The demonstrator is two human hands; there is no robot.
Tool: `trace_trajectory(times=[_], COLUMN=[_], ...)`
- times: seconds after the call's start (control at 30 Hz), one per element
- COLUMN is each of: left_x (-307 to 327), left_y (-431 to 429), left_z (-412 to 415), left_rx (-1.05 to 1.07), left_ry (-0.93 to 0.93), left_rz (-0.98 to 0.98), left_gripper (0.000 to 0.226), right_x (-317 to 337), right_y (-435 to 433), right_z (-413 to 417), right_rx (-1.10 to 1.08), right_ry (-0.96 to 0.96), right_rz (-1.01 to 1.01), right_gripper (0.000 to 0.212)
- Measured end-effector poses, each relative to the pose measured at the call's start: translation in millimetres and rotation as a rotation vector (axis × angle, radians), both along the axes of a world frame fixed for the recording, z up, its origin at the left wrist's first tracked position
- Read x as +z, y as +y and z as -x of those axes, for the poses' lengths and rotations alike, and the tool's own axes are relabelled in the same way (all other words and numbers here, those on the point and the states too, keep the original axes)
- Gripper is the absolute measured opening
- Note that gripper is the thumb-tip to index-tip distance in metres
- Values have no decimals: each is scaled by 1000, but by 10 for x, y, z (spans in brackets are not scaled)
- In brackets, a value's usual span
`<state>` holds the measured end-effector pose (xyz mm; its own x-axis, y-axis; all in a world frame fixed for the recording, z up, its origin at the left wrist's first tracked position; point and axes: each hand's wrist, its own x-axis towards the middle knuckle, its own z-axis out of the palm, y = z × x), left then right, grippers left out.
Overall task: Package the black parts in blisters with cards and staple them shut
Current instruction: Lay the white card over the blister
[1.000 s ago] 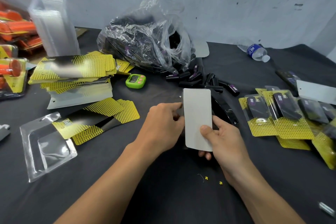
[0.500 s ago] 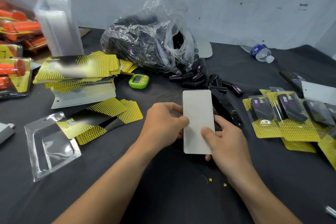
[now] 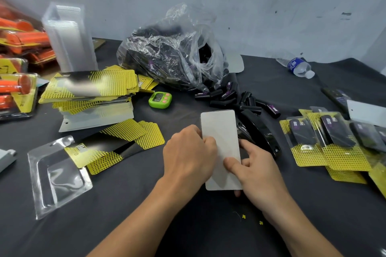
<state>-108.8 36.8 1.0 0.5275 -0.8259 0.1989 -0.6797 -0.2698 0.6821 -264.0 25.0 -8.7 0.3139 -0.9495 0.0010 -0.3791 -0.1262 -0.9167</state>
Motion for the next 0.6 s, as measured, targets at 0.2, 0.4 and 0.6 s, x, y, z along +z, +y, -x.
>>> trace_trajectory(times=[0.2, 0.4, 0.6], left_x=[-2, 8, 17], left_y=[-81, -99, -114], left_z=[-181, -249, -290], left_rx=[17, 60, 97], left_ry=[175, 202, 179], left_rz=[-10, 20, 116], left_gripper=[44, 58, 58], right_x=[46, 110, 139], right_y=[-77, -130, -199], right_z=[-9, -34, -159], right_rx=[81, 97, 44], right_ry=[-12, 157, 217], right_rz=[-66, 42, 137], right_gripper=[32, 23, 29])
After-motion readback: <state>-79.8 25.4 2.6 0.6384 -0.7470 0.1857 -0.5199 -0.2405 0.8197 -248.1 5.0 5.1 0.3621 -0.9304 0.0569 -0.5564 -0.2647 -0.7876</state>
